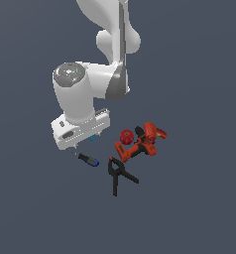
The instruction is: Pick up a designated object from a clutter of objects.
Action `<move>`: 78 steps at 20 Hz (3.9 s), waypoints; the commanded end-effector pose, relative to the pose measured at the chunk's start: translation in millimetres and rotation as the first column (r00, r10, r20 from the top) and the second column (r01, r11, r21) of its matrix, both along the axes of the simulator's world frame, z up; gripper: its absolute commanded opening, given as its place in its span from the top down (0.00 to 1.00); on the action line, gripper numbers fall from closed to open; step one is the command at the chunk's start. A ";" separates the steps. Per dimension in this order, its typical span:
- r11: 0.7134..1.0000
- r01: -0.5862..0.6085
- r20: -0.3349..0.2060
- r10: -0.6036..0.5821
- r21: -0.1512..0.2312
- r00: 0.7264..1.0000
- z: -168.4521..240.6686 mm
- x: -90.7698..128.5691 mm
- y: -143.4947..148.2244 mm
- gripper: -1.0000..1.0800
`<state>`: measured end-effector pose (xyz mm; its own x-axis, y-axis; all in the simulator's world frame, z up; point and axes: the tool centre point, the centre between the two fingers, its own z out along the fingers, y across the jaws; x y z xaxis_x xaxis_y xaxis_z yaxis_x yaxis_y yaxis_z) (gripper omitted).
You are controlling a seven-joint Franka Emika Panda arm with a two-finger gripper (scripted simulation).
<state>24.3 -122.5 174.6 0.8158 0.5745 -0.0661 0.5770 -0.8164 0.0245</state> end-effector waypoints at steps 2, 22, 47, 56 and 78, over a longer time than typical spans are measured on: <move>0.997 -0.082 -0.001 0.082 0.007 0.997 -18.4 0.4 -12.8 0.04; 0.895 -0.443 0.032 0.441 0.054 0.897 -102.1 -7.1 -63.1 0.04; 0.878 -0.475 0.039 0.473 0.058 0.880 -159.1 -8.9 -67.0 0.04; 0.878 -0.475 0.040 0.474 0.058 0.880 -160.0 -8.7 -66.9 1.00; 0.878 -0.477 0.048 0.475 0.048 0.879 -50.9 6.1 -89.8 1.00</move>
<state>28.8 -209.4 107.9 0.4442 0.8959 0.0000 0.8958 -0.4442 0.0125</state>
